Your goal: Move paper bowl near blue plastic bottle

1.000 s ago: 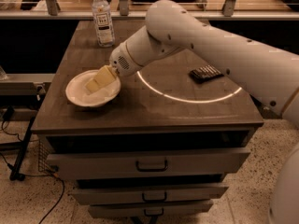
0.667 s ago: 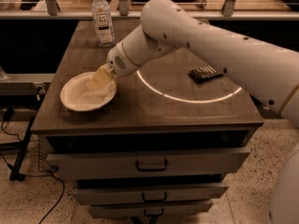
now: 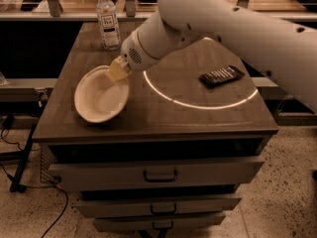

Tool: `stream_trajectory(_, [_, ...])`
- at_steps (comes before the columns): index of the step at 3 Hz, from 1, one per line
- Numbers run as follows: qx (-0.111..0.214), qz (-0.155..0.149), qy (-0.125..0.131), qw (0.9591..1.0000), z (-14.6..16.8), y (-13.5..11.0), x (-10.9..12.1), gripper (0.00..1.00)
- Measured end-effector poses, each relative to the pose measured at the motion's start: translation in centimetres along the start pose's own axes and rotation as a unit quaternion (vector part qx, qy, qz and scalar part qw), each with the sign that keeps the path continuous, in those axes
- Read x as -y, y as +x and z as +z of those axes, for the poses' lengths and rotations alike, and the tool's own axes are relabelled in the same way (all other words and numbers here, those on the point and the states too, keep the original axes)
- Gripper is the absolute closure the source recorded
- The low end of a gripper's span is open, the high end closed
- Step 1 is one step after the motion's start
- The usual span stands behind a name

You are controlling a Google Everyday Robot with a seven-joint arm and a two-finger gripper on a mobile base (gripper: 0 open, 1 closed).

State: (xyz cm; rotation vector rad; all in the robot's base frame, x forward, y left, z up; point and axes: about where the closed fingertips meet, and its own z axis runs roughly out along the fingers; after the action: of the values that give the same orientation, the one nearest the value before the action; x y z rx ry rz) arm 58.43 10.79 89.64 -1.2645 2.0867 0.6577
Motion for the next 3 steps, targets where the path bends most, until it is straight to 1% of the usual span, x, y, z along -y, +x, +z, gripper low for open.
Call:
stream_trajectory(1, [0.0,0.002,-0.011,0.9999,0.7,0.0,-0.2,1.0])
stream_trajectory(2, [0.004,0.009,-0.033,0.9994,2.4,1.1,-1.1,1.0])
stream_trajectory(3, [0.053,0.027,-0.046,0.9972,4.6,0.8,-1.1,1.0])
